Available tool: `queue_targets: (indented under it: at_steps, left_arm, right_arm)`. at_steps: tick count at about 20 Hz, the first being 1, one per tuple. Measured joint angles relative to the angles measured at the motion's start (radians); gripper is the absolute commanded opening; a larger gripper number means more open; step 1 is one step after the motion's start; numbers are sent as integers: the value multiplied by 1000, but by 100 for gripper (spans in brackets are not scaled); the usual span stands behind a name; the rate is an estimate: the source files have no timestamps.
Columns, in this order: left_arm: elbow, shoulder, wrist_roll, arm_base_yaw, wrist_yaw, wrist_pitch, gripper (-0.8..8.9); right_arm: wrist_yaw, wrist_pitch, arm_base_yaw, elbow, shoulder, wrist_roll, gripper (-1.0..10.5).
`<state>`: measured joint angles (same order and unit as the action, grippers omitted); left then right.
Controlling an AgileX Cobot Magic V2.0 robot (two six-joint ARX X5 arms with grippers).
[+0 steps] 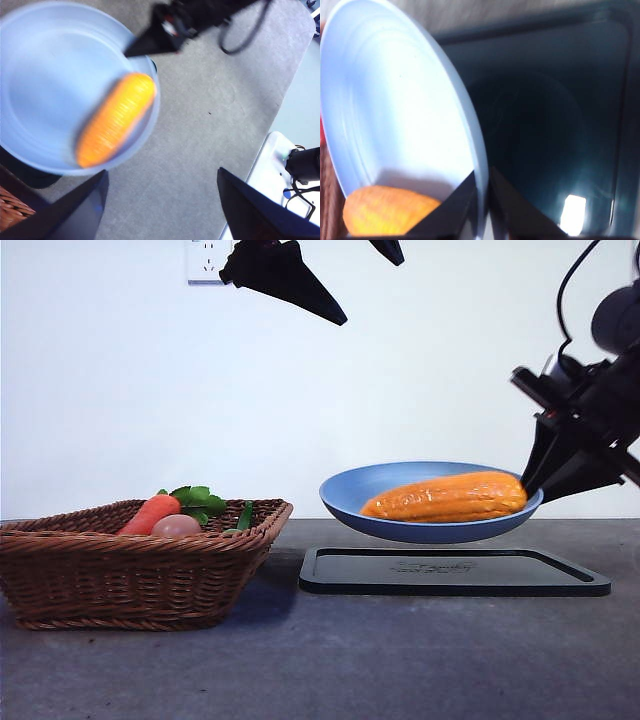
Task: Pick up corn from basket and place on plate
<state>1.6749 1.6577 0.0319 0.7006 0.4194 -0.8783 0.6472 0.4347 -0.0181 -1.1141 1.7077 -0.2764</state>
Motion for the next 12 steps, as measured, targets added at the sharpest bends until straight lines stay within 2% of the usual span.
queue_targets:
  at_steps: [5,12]
  left_arm:
    - [0,0,0,0,0,0,352]
    - [0,0,0,0,0,0,352]
  right_arm:
    - [0,6,8,-107,140,-26,1]
    - [4,3,8,-121,231,-48,1]
